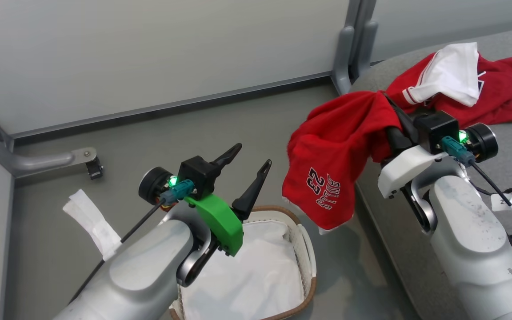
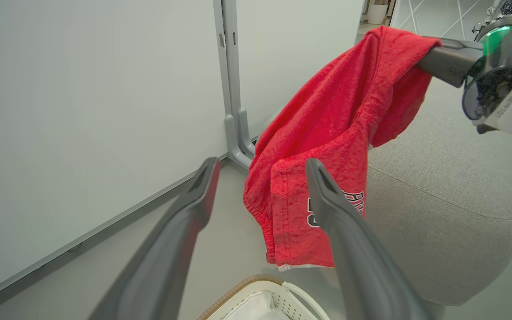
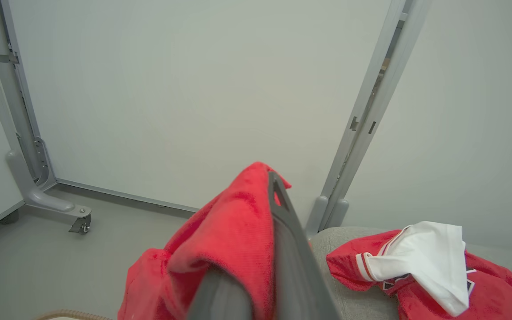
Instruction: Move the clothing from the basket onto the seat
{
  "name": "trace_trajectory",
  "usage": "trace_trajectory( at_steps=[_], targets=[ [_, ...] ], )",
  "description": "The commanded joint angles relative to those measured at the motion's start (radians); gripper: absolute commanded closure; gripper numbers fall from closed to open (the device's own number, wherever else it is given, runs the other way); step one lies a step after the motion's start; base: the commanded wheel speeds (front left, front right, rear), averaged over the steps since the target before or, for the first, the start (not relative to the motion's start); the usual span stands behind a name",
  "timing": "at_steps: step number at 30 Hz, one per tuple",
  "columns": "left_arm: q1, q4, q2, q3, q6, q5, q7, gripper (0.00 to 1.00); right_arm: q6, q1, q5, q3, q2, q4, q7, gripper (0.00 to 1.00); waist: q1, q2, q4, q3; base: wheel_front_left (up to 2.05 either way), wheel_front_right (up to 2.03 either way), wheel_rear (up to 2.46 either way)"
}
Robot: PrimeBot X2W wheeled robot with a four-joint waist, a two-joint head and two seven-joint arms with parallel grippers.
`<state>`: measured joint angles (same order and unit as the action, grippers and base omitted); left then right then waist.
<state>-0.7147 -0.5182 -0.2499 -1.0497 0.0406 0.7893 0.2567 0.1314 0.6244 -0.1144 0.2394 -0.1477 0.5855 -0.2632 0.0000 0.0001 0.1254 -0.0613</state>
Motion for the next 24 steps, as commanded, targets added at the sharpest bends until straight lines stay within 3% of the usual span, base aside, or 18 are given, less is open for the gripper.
trace_trajectory(
  at_steps=[1,14,24],
  targets=[
    [0.023,0.008,0.005,0.002,-0.006,-0.014,0.007,0.00,-0.001,-0.025,0.012,-0.015,-0.008,-0.020,-0.003,1.00,0.0000,-0.0001,0.027,-0.007,0.00,0.00,0.00],
    [0.122,0.075,0.038,0.057,-0.019,-0.070,0.008,0.00,-0.001,-0.183,0.049,-0.146,-0.004,-0.238,0.051,1.00,0.0000,-0.0001,0.190,-0.050,0.00,0.00,0.00],
    [0.152,0.069,0.043,0.066,-0.002,-0.108,0.008,0.00,-0.001,-0.241,0.049,-0.187,0.011,-0.311,0.075,1.00,0.0000,-0.0001,0.284,-0.091,0.00,0.00,0.00]
  ],
)
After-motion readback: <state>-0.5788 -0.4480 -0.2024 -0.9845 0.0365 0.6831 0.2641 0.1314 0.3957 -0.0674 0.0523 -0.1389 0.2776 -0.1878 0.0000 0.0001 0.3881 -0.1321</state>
